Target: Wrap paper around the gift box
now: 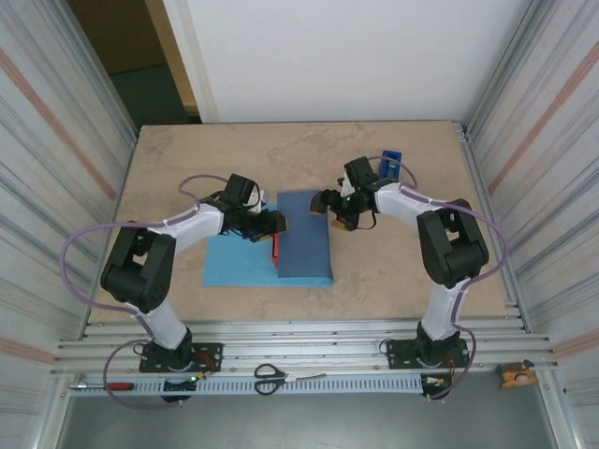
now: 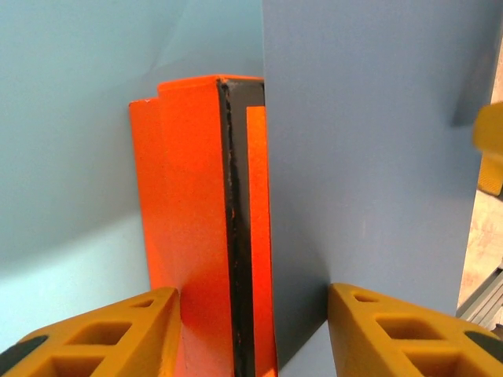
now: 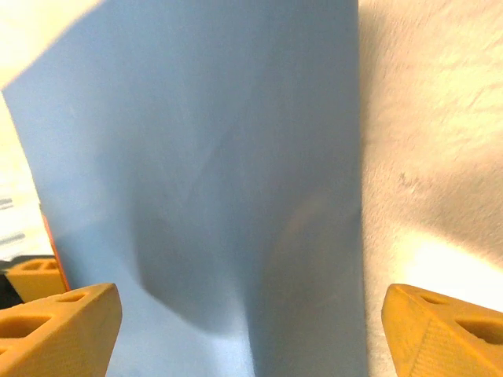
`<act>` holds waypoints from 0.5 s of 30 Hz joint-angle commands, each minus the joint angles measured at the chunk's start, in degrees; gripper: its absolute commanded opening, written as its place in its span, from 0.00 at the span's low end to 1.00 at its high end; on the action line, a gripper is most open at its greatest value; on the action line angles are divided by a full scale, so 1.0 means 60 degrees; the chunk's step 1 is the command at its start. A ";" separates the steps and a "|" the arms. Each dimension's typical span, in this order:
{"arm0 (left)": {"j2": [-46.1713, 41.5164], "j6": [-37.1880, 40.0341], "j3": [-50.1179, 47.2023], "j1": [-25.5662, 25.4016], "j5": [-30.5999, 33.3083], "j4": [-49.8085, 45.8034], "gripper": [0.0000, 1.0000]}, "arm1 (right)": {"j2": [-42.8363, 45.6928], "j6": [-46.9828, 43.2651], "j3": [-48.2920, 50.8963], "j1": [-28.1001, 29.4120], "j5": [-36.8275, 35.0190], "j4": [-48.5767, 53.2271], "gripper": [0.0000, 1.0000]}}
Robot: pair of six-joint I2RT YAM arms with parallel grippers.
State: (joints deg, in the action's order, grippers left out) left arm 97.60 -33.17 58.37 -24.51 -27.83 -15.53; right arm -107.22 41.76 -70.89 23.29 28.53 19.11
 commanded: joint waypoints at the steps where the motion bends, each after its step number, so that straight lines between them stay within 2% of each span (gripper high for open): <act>1: 0.0359 0.0149 -0.0382 -0.0108 0.0748 -0.0444 0.51 | -0.0173 0.0082 -0.0411 -0.0144 0.0209 0.0071 0.85; 15: 0.0410 0.0093 -0.0456 -0.0104 0.0673 -0.0386 0.51 | -0.0771 0.0107 -0.0251 0.0059 0.0092 0.0014 0.84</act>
State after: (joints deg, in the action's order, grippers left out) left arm 97.60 -33.17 58.11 -24.51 -28.03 -15.05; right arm -110.83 42.00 -72.88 22.76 29.21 18.02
